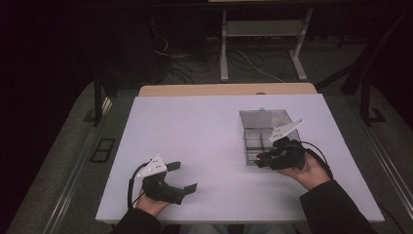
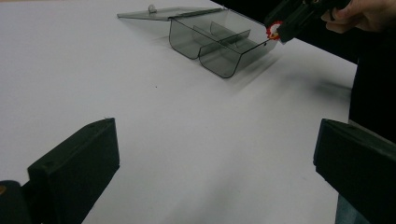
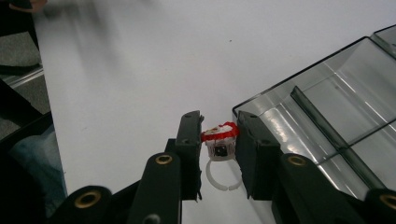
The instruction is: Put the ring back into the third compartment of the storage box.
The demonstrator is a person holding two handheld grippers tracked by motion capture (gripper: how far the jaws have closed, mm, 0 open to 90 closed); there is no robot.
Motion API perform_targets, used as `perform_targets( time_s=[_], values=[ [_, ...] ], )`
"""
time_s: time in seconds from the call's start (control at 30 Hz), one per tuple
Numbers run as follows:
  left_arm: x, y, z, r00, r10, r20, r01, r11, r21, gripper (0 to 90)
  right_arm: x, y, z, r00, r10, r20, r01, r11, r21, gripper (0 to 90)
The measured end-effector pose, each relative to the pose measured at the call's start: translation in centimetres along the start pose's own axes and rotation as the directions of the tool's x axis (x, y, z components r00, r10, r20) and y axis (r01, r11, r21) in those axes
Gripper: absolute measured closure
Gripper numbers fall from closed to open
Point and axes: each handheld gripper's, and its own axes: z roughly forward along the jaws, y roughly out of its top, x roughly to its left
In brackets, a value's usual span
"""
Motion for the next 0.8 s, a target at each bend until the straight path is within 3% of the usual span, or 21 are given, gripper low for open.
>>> perform_targets(
  time_s=[0.8],
  values=[
    [0.0,0.0,0.0,1.0,0.0,-0.001,0.0,1.0,-0.001,0.0,-2.7,-0.9,-2.9,0.9962,0.062,0.061,-0.06,0.997,-0.04,69.9]
  ],
)
